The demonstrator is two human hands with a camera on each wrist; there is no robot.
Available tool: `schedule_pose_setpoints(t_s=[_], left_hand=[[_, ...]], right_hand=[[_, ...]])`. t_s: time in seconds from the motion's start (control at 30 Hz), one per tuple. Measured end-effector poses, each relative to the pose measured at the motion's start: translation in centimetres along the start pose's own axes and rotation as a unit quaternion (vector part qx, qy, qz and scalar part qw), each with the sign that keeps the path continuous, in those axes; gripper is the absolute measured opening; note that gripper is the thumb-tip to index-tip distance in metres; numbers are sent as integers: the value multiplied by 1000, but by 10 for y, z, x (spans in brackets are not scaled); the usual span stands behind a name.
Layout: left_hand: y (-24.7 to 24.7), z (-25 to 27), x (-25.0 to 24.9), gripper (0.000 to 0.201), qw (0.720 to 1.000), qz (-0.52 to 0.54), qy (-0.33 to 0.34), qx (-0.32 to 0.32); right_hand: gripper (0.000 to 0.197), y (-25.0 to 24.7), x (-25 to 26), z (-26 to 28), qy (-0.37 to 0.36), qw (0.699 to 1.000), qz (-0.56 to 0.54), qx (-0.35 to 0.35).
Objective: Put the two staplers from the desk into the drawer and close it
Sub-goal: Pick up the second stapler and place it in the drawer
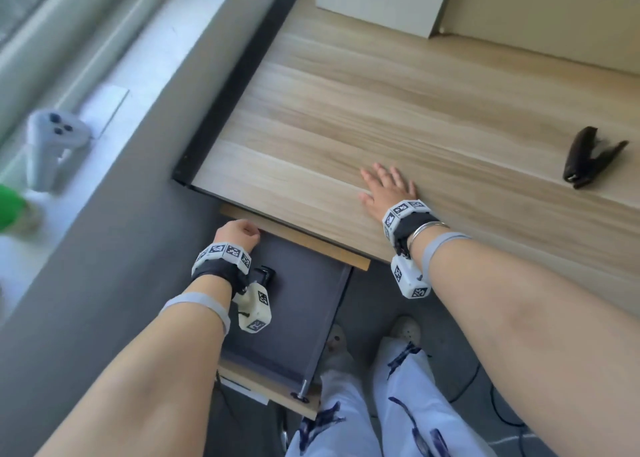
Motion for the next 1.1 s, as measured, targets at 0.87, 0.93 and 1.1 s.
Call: schedule_pose_setpoints(t_s=[0.87, 0.93, 1.1], left_hand=[[123, 31, -366, 19, 967, -68, 229, 89], [130, 31, -374, 22, 967, -74, 228, 91], [135, 29, -378, 21, 967, -72, 219, 105]], right_hand=[[50, -115, -297, 24, 334, 917, -93, -198], [60, -116, -304, 19, 349, 910, -126, -188], [67, -111, -315, 8, 362, 892, -196, -186]])
Point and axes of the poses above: each hand's wrist, its own z-axis away from the middle knuckle, its own y-axis out of the palm, x = y × z, the point moved 3 cm from there along -z, towards the middle knuckle, and after that the axes turned 4 degrees about -y, right-handed, at the moved point
